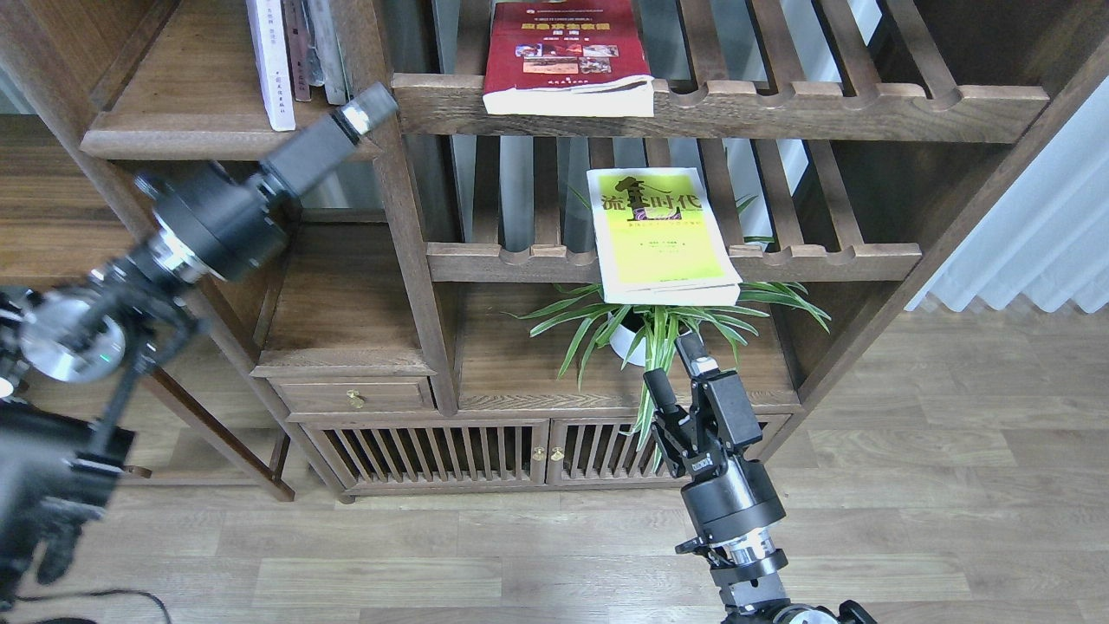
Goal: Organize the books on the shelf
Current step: 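Lower the left gripper away from the upper shelf, then reach the right gripper up to the yellow book on the middle shelf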
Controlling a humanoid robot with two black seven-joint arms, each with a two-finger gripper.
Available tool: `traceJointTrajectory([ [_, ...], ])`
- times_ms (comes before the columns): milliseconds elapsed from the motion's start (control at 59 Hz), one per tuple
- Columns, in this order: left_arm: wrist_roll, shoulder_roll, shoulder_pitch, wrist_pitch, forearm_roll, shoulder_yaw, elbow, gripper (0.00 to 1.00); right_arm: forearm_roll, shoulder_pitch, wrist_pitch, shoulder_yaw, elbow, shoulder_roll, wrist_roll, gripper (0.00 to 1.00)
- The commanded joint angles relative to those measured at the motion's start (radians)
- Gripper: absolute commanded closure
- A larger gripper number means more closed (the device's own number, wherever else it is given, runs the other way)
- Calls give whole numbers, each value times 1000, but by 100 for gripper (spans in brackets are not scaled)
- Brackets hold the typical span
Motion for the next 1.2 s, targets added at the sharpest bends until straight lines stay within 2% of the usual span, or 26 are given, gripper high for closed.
traceJointTrajectory([
  [0,0,-8,48,0,1,0,5,9,0,0,0,0,0,0,0,2],
  [85,0,-6,88,0,-2,-2,5,1,0,0,0,0,0,0,1,2],
  [305,0,-38,232,0,-28,12,-3,1,0,0,0,0,-1,0,1,2],
  [543,0,-38,307,0,-69,19,5,2,0,1,0,-8,-38,0,3,2],
  [814,0,-38,471,0,-102,-39,6,2,0,84,0,-29,-172,0,3,2],
  [1187,0,-38,591,0,-111,-122,6,2,0,308,0,-43,-397,0,3,2],
])
